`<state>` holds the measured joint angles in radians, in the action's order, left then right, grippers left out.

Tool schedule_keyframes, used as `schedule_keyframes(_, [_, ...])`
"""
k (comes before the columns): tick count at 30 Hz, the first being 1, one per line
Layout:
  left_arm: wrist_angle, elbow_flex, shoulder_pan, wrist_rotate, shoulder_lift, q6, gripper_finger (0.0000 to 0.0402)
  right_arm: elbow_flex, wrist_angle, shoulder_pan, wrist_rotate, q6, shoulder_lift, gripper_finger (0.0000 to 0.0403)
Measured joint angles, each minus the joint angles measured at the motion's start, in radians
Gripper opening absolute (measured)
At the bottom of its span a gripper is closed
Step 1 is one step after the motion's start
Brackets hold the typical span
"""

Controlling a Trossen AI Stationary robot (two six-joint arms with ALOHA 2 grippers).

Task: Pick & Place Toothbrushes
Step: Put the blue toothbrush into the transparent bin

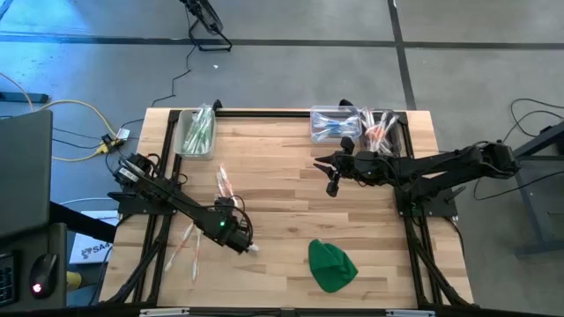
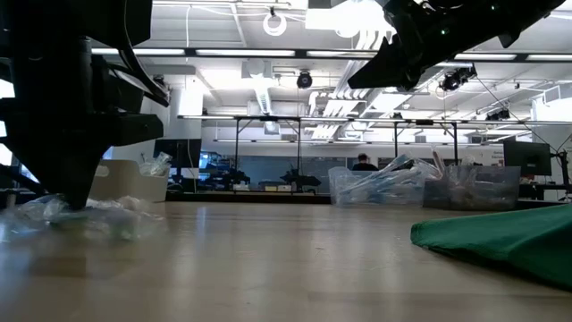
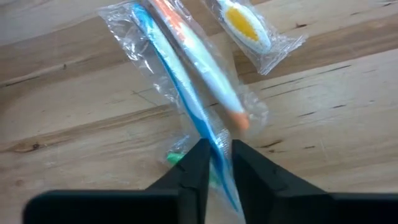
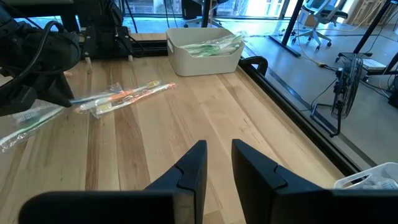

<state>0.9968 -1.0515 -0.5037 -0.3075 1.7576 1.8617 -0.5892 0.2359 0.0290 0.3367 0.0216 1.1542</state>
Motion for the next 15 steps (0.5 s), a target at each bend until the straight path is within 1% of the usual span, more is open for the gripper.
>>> schedule_keyframes(4, [0.001, -0.001, 0.0, -0.008, 0.0, -0.023, 0.0026, 0.0, 0.0, 0.0, 0.0, 0.0, 0.0, 0.0066])
schedule_keyframes(6, [0.002, -0.005, 0.0, -0.027, 0.0, -0.026, 0.0009, 0.0, 0.0, 0.0, 0.0, 0.0, 0.0, 0.0066])
schedule_keyframes(11, [0.019, -0.04, 0.0, -0.103, 0.0, -0.064, 0.0004, 0.0, 0.0, 0.0, 0.0, 0.0, 0.0, 0.0066])
schedule_keyframes(15, [0.123, -0.108, 0.0, -0.13, 0.0, -0.083, 0.0001, 0.0, 0.0, 0.0, 0.0, 0.0, 0.0, 0.0066])
